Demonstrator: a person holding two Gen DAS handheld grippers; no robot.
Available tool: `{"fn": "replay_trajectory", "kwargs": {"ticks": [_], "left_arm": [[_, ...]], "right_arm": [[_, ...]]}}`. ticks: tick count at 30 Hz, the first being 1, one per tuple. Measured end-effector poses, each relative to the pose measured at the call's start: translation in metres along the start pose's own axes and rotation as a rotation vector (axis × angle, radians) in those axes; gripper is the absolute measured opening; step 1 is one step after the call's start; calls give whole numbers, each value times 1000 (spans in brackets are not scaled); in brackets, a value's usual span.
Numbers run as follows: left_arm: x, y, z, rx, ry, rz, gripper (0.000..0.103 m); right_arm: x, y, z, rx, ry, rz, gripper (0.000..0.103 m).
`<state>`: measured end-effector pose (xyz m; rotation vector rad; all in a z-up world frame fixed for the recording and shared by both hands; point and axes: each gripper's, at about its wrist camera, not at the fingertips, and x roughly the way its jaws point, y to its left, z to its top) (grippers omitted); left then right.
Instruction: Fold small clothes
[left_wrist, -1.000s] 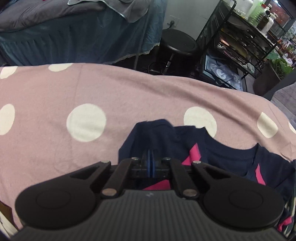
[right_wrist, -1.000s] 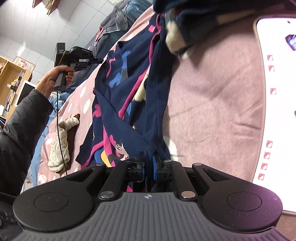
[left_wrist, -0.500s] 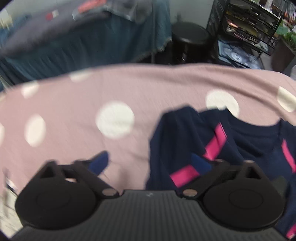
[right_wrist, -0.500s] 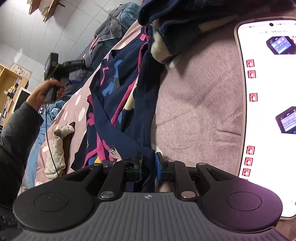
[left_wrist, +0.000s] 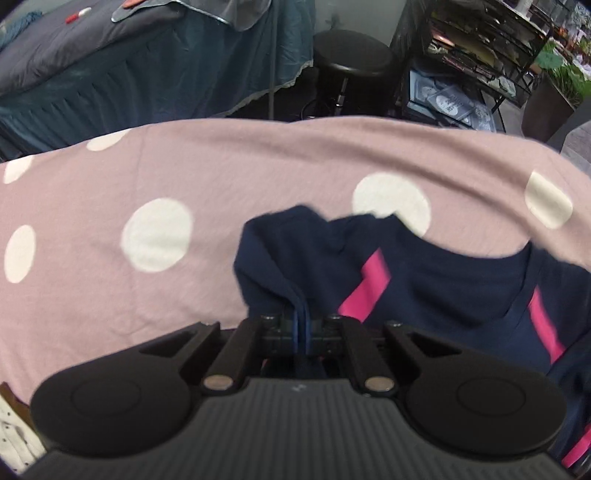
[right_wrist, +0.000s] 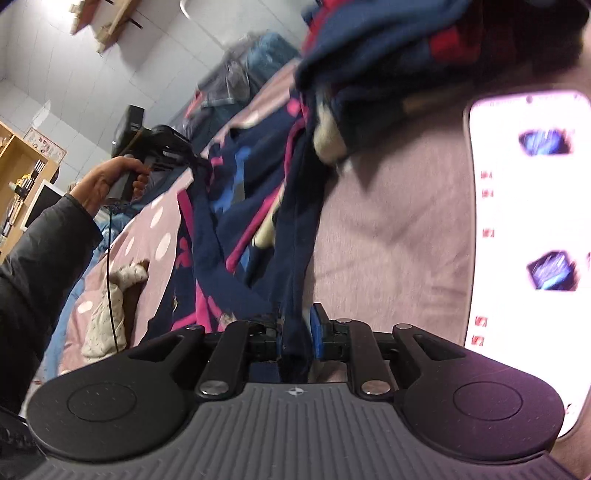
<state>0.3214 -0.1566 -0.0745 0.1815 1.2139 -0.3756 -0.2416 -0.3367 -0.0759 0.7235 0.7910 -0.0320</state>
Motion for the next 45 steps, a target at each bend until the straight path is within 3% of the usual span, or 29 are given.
{"fn": "replay_trajectory", "kwargs": {"ticks": [2, 4, 6, 9, 10, 11, 12, 13, 14, 16, 17, 19, 21, 23, 28, 32, 37, 39, 41, 45], "left_arm": [[8, -5, 8, -10, 7, 59, 4], [19, -7, 13, -34, 8, 112, 7], [29, -6, 14, -75, 24, 62, 10], [33, -8, 9, -78, 11, 58, 18], [31, -6, 8, -88, 1, 45, 28], [26, -2, 5, -94, -15, 30, 54], [18, 2, 2, -88, -37, 21, 70], [10, 8, -2, -79, -61, 23, 96], [0, 14, -9, -73, -89, 39, 101], [-23, 28, -25, -28, -127, 51, 101], [-34, 35, -38, -8, -137, 45, 101], [-54, 50, -68, 11, -157, 21, 102], [-66, 66, -99, 20, -149, 2, 103], [-73, 84, -131, -1, -115, -10, 103], [-86, 121, -215, -12, -66, -114, 103], [-94, 138, -284, -17, -12, -242, 103], [-100, 147, -350, -40, -16, -369, 103], [-93, 144, -361, -26, 3, -360, 102], [-95, 142, -368, -9, -32, -364, 102], [-95, 137, -365, -6, -26, -385, 97]], "right_arm": [[-5, 12, 1, -74, -40, 44, 30], [3, 27, 0, -148, 3, 150, 30], [20, 36, -3, -139, 65, 245, 29], [55, 39, -7, -152, 181, 185, 29], [60, 37, -8, -160, 174, 130, 28], [64, 33, -7, -165, 169, 54, 19], [63, 27, -6, -161, 148, 1, 4], [59, 21, -5, -144, 128, -8, 0], [56, 17, -3, -132, 120, -21, 0], [51, 14, -3, -129, 117, -16, 4], [48, 14, -3, -117, 111, 2, 19], [44, 15, 0, -119, 91, 29, 29], [40, 22, 8, -166, 61, 18, 35], [38, 25, 19, -186, 42, 15, 48], [32, 15, 19, -115, 48, 29, 70], [26, 5, 2, -53, 95, 57, 70], [14, 3, -13, -25, 117, 55, 73], [15, 5, -16, -32, 133, 49, 75], [17, 9, -20, -49, 148, 35, 75], [17, 10, -28, -57, 166, 20, 75]]}}
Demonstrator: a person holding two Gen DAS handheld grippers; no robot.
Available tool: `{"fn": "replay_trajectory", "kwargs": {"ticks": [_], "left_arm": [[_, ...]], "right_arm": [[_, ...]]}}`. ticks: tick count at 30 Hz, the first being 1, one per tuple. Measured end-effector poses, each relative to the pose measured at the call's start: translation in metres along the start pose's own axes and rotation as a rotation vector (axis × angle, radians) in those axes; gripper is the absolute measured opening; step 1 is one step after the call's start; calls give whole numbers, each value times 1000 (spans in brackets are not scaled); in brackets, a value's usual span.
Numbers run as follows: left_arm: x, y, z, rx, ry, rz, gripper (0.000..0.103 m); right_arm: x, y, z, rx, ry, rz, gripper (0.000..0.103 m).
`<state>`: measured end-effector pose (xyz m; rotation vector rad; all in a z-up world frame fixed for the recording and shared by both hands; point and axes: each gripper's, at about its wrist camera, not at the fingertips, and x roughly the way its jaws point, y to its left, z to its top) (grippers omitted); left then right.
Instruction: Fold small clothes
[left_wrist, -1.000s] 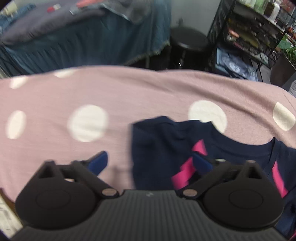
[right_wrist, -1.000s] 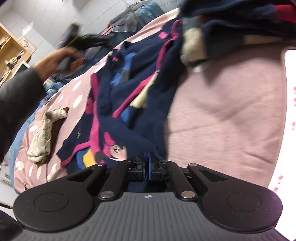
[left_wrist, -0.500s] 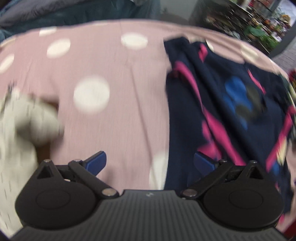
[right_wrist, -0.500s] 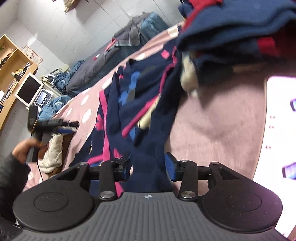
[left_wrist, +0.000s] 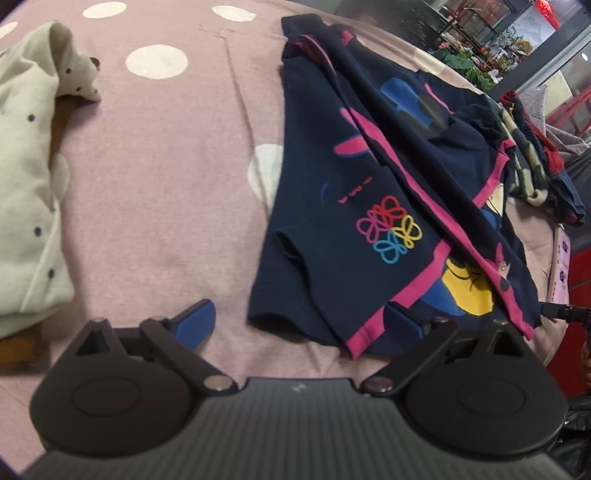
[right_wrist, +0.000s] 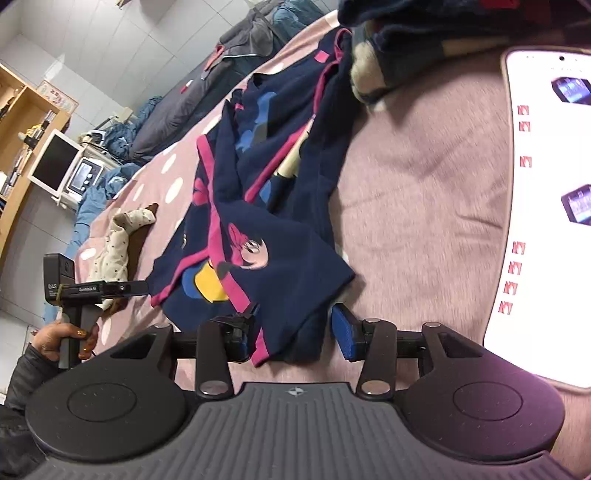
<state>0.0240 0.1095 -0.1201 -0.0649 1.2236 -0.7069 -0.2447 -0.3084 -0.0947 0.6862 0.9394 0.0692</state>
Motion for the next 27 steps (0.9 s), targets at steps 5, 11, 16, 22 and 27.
{"fn": "replay_trajectory", "kwargs": {"ticks": [5, 11, 16, 22, 27], "left_arm": [[5, -11, 7, 23, 10, 11, 60], [15, -17, 11, 9, 15, 29, 15], [16, -17, 13, -36, 4, 28, 9], [-10, -10, -3, -74, -31, -10, 9], [-32, -4, -31, -121, -63, 5, 9]], "right_arm": [[-5, -6, -9, 25, -8, -18, 75], [13, 5, -8, -12, 6, 16, 75], [30, 29, -1, -130, 64, -62, 16], [1, 51, -5, -196, 155, -17, 13], [2, 58, -21, -185, 247, 19, 12]]}}
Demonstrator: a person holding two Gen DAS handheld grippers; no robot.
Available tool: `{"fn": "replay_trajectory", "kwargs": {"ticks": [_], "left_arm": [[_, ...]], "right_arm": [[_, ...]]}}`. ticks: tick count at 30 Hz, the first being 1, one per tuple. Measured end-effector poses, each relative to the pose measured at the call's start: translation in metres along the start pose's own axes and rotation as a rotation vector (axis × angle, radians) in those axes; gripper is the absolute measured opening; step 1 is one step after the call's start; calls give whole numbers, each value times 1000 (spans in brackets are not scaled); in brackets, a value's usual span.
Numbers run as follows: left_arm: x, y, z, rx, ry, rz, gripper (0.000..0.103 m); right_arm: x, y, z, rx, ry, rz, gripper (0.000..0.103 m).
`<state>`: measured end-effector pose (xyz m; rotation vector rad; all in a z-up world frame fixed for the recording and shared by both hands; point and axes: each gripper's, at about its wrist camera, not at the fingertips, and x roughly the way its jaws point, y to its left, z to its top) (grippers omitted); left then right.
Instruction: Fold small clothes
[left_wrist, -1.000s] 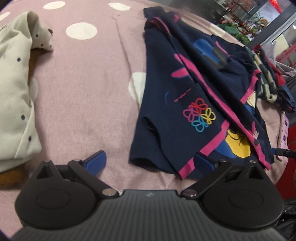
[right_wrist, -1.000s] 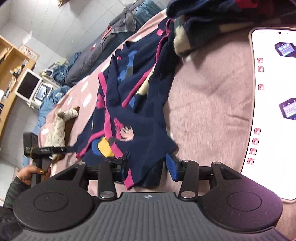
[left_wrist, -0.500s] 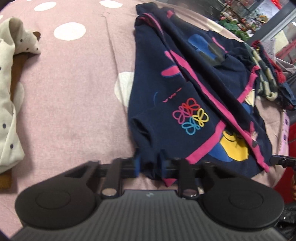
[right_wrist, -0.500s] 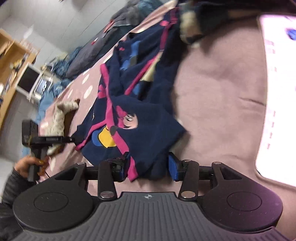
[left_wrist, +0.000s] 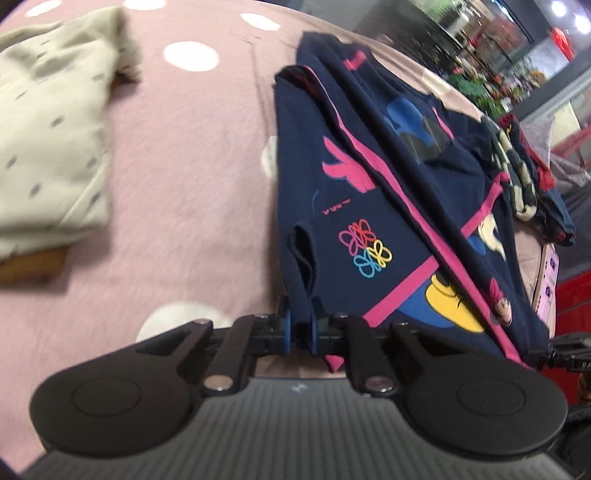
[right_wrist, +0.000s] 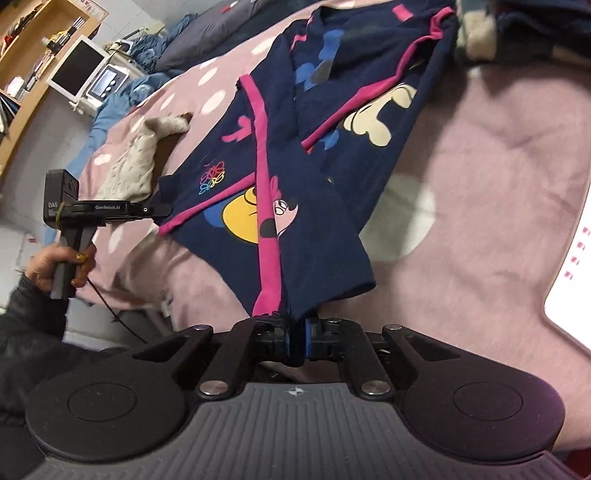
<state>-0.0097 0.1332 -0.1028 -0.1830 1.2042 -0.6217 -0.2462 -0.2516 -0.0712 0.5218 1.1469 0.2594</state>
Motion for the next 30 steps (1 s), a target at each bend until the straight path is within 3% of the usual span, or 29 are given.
{"fn": "replay_trajectory", "kwargs": {"ticks": [5, 9, 11, 16, 20, 24, 27, 29, 30], "left_arm": [[-2, 8, -2, -38, 1, 14, 9], [0, 0, 32, -11, -9, 6, 9], [7, -8, 68, 19, -28, -23, 9], [45, -40, 196, 101, -78, 18, 4], [94, -60, 299, 59, -91, 120, 3], [126, -67, 343, 11, -62, 84, 3], [122, -71, 336, 83, -42, 100, 22], [119, -64, 325, 99, -4, 116, 70], [117, -57, 316, 86, 26, 116, 77]], "right_arm": [[4, -3, -3, 70, 43, 53, 12], [-5, -18, 29, 163, 8, 144, 12], [-13, -18, 56, 130, -44, 125, 12], [-22, -46, 162, 155, -213, 54, 13], [-6, -79, 238, 237, -274, -42, 12], [7, -106, 270, 300, -300, -122, 12], [2, -103, 258, 251, -277, -107, 13], [-3, -97, 248, 191, -269, -109, 13], [-5, -97, 247, 185, -269, -106, 13]]}}
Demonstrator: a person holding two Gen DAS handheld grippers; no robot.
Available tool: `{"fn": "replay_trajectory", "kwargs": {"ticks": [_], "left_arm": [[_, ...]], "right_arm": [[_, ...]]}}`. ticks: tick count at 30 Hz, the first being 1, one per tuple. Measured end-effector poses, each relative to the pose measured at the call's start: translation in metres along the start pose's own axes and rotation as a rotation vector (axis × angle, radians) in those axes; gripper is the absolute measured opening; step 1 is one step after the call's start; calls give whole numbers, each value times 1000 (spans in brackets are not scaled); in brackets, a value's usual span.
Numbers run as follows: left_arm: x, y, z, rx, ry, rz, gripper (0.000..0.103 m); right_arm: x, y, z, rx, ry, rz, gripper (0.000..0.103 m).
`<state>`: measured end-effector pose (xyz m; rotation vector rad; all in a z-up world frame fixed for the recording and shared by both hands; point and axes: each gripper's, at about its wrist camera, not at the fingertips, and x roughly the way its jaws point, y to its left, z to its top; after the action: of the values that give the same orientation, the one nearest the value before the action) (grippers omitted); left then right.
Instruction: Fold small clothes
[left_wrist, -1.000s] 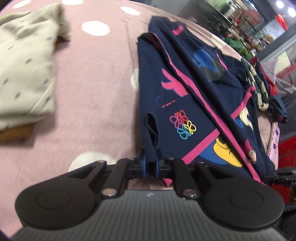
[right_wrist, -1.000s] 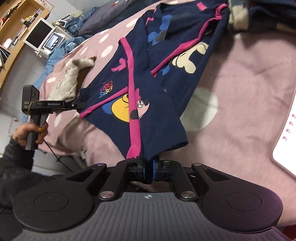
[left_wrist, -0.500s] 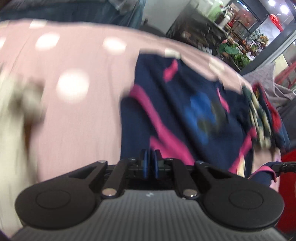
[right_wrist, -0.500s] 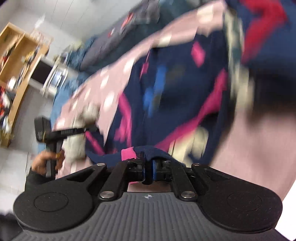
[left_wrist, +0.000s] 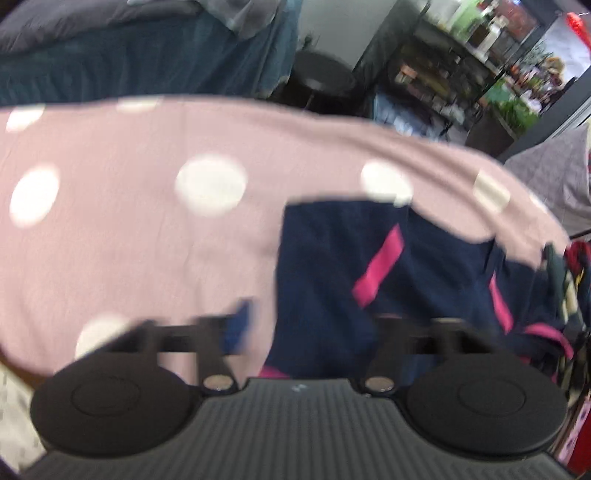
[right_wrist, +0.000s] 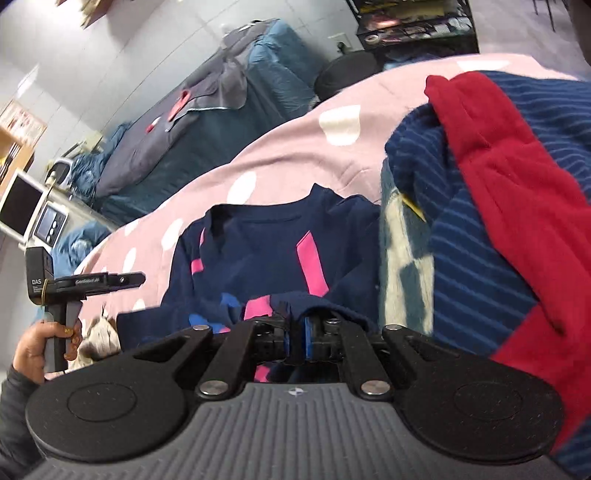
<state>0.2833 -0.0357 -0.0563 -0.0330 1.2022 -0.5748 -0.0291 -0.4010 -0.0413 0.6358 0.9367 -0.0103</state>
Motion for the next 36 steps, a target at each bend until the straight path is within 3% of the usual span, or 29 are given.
{"fn": "replay_trajectory", "kwargs": {"ticks": [4, 6, 8, 9, 12, 14, 16, 18, 20, 22, 23, 25, 27, 28, 29, 31, 36], "left_arm": [[-7, 24, -40, -70, 65, -106, 78], [-5, 29, -54, -113, 103, -214, 68], [1, 29, -68, -125, 152, -265, 30], [7, 27, -75, -122, 183, -264, 24], [13, 21, -97, -77, 230, -245, 20], [10, 22, -108, -85, 240, -280, 21], [6, 18, -112, -53, 260, -320, 26], [0, 18, -108, -47, 231, -297, 39], [-8, 24, -91, -103, 146, -337, 78], [-8, 29, -75, -160, 81, -397, 88], [-4, 30, -66, -172, 86, -421, 86], [11, 26, -55, -176, 135, -394, 76], [26, 16, -53, -138, 230, -358, 50], [30, 13, -54, -134, 256, -363, 31], [31, 11, -56, -133, 272, -383, 21], [28, 10, -55, -126, 249, -364, 13], [3, 13, -34, -148, 99, -380, 9]], "right_arm": [[-2, 15, -14, -92, 28, 18, 13], [0, 25, -25, -122, 52, 33, 13], [1, 30, -39, -114, 85, 68, 14], [-1, 32, -48, -118, 99, 77, 14], [-8, 40, -71, -137, 149, 112, 14], [-12, 43, -84, -152, 191, 118, 14], [-15, 40, -88, -136, 206, 118, 14], [-22, 38, -88, -145, 188, 112, 14], [-23, 37, -81, -141, 162, 112, 14], [-21, 37, -75, -134, 139, 106, 14], [-21, 38, -73, -139, 135, 105, 14], [-21, 41, -72, -146, 127, 107, 13], [-23, 43, -71, -152, 118, 110, 14], [-22, 41, -70, -150, 114, 107, 14], [-22, 39, -70, -145, 114, 104, 14], [-22, 32, -70, -127, 114, 97, 14], [-27, 32, -60, -132, 80, 105, 14]]}}
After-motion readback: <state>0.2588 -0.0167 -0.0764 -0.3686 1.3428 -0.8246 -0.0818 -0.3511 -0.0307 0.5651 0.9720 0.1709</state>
